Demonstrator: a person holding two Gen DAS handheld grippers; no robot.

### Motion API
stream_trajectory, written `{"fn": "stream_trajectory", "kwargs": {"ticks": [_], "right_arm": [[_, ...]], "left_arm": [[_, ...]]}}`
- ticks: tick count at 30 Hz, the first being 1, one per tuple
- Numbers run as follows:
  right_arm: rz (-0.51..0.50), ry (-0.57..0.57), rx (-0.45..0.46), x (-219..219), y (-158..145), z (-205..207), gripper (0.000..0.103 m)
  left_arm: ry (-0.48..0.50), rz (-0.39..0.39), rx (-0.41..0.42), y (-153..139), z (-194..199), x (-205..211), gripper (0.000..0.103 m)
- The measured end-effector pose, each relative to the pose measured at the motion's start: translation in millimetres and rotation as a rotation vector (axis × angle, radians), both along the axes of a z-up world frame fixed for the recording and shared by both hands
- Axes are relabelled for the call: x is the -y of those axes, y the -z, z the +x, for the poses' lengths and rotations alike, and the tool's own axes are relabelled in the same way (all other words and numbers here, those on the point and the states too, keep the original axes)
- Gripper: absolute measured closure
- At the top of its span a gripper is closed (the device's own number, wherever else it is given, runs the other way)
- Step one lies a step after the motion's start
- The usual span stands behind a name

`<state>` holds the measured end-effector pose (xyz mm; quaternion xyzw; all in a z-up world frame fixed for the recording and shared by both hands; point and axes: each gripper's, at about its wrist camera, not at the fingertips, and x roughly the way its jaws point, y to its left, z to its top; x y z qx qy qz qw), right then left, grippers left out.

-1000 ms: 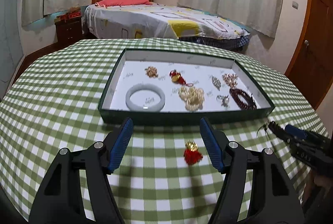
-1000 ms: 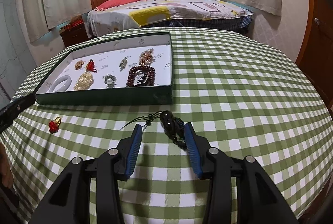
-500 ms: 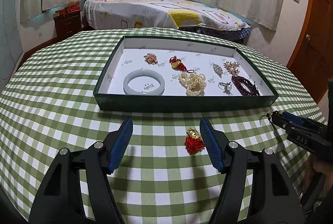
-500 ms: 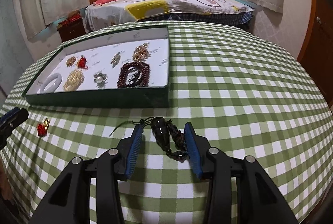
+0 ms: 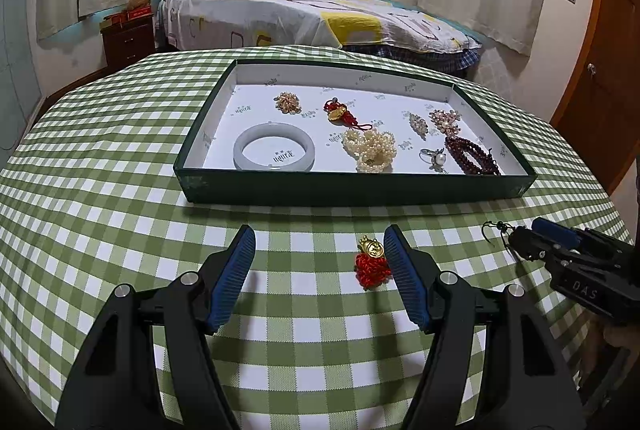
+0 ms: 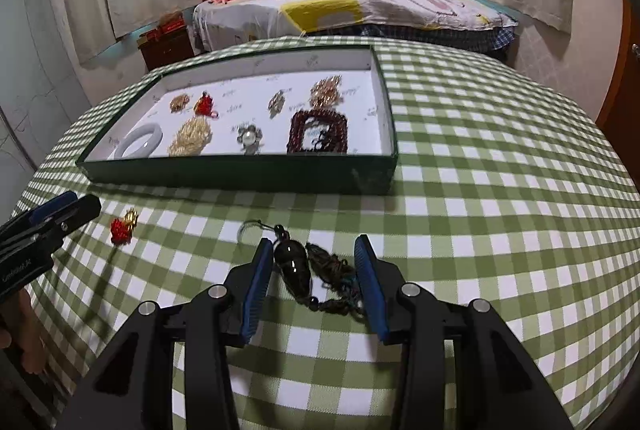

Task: Organize jewelry
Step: 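Grasp the black bead pendant necklace with the right tool, then grasp the red tassel gold pendant with the left tool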

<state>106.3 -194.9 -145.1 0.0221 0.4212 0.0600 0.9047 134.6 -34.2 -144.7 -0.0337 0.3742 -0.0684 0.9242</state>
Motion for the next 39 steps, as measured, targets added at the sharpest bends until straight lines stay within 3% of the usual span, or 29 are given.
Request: {"fn": "stream_trajectory", "kwargs": {"ticks": [5, 10, 26, 30, 32, 33, 34, 39], "right_arm": [[-0.02, -0.023, -0.001, -8, 2, -3, 0.057], [-0.04, -0.031, 0.012, -14, 3, -10, 0.079], [0.0, -0.037, 0.021, -19, 1, -10, 0.081], [0.008, -0.04, 0.018, -19, 2, -10, 0.081], [0.009, -0.041, 0.018, -19, 2, -10, 0.081], [0.011, -0.041, 0.019, -18, 2, -10, 0.081], [0.013, -0.041, 0.02, -18, 2, -10, 0.081], [0.015, -0.041, 0.021, -19, 2, -11, 0.081]], "left_arm": [[0.007, 0.004, -0.002, 1, -1, 2, 0.038], [0.011, 0.005, -0.009, 2, -1, 3, 0.038], [0.066, 0.021, -0.031, 8, 0, 16, 0.041], [0.093, 0.027, -0.073, 15, 7, 22, 0.059], [0.099, 0.027, -0.074, 17, 7, 23, 0.062], [0.106, 0.022, -0.075, 17, 7, 23, 0.067], [0.116, 0.012, -0.078, 17, 6, 23, 0.08], [0.132, -0.001, -0.077, 18, 3, 24, 0.086]]}}
